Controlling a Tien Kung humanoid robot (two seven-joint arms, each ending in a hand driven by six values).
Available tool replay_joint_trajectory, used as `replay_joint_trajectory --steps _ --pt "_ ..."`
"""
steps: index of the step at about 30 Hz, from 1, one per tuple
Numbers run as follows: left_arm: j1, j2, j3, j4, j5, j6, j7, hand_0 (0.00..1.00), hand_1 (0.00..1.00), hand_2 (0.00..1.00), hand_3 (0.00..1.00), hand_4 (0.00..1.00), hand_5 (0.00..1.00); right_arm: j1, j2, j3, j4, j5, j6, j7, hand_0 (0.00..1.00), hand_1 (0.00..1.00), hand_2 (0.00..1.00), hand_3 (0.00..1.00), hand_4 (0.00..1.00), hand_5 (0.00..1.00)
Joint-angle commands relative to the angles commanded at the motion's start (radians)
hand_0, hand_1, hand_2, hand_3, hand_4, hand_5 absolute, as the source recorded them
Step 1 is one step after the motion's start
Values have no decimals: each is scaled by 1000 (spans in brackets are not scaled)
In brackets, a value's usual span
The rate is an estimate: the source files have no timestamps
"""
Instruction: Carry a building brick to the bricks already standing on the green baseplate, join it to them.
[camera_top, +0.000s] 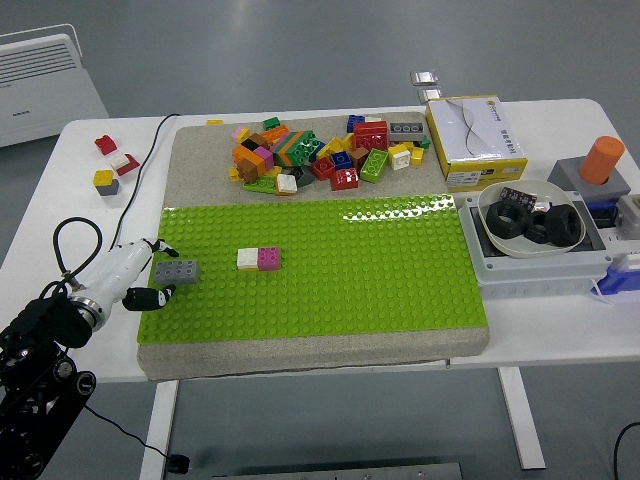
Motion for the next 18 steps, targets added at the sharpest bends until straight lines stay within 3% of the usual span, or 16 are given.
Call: replay_joint_trajectory --steps 8,9,14,15,18 --pt "-9 -9 -3 32 -7 7 -8 981 939 943 704 701 162 2 -2 23 0 -25 4 -1 684 689 806 867 905 998" --pt "-10 -10 -3 36 -8 9 -10 983 938 937 643 672 165 3 -2 26 0 -29 4 -1 685 686 804 861 903 998" --pt "-15 -15 -3 45 -10 15 -15 983 938 937 643 672 165 4 -3 36 0 -39 6 -2 685 686 804 861 903 998" --pt "-16 -16 -3 47 -10 15 -15 982 934 925 551 624 158 4 -3 37 0 -41 7 -2 684 685 803 862 899 998" --pt "-18 -20 -1 51 -11 15 -16 982 934 925 551 624 158 5 -3 43 0 -47 8 -2 684 685 803 862 899 998"
